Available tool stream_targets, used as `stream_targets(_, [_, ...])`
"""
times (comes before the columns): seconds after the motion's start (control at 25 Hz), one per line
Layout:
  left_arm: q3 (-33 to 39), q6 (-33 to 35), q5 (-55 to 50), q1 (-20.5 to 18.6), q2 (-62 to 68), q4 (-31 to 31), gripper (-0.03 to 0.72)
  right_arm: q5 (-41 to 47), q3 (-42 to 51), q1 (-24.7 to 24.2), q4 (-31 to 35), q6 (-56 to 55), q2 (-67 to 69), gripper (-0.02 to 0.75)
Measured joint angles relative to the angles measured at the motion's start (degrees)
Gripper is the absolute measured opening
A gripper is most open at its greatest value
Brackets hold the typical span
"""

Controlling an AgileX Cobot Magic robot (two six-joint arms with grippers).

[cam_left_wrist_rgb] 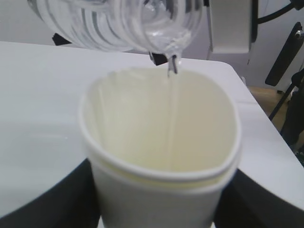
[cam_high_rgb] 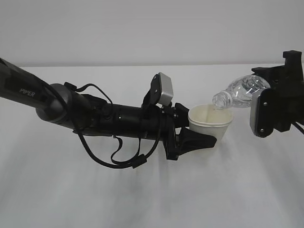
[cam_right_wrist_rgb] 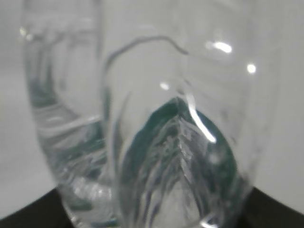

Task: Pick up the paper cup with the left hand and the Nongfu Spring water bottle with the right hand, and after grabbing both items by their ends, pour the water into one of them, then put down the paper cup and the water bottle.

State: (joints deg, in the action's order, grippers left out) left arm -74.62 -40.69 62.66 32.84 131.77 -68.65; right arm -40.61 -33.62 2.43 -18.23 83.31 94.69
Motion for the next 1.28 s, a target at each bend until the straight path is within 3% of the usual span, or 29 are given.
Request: stream_targets(1.28, [0.0,-0.1,-0.2,0.0,0.0,-0.2,0.453,0.3,-0.8,0.0,-0.8,0.6,0.0,0.410])
